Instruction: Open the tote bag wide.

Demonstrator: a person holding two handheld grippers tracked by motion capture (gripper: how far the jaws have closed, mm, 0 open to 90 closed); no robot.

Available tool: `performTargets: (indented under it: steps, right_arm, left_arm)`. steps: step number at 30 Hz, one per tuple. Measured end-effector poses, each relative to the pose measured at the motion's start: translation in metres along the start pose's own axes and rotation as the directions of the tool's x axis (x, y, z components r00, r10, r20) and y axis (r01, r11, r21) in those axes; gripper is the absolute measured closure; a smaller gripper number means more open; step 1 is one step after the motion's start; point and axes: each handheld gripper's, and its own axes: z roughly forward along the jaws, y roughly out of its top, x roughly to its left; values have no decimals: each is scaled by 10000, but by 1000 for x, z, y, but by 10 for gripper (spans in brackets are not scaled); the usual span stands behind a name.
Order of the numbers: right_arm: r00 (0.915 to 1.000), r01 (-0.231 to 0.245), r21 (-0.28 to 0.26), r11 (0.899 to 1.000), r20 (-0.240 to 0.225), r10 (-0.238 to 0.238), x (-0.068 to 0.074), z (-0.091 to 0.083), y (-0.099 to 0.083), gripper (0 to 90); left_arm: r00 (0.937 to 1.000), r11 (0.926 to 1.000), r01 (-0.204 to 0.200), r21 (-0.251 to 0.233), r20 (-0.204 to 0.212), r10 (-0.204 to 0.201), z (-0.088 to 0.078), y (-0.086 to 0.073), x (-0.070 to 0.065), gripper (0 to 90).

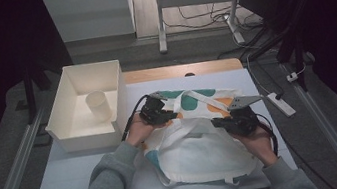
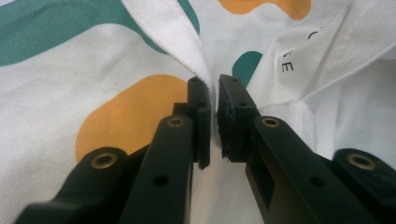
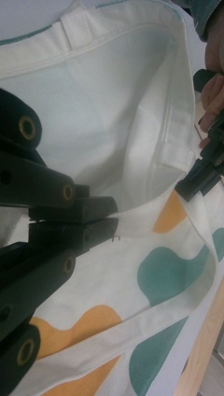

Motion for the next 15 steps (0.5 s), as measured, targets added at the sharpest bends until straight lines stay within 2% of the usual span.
performTargets:
  steps: [4,7,8,9,10,15]
  right_arm:
    - [10000,-42,-38,10000,-23,42,-1,0,0,888]
    - [9999,-157,-139,9998,5,157,-3,0,-1,888]
    - [9997,-225,-188,9996,7,225,-4,-1,-2,888]
    - [9997,-225,-188,9996,7,225,-4,-1,-2,888]
    - [9991,-415,-354,9985,-5,416,-8,-4,-2,888]
    - [9979,-649,-494,9967,-55,647,-14,-5,-5,888]
  left_arm:
    - [9999,10000,17,-80,-151,-18,-1,-1,0,764]
    - [9990,9992,47,-386,-445,-64,-7,0,-2,617]
    - [9984,9984,54,-563,-559,-86,-11,0,-3,573]
    - [9983,9970,61,-777,-573,-106,-18,1,-4,573]
    - [9984,9948,39,-1020,-562,-97,-27,2,-6,506]
    - [9980,9880,-361,-1500,-568,278,-60,0,-26,439]
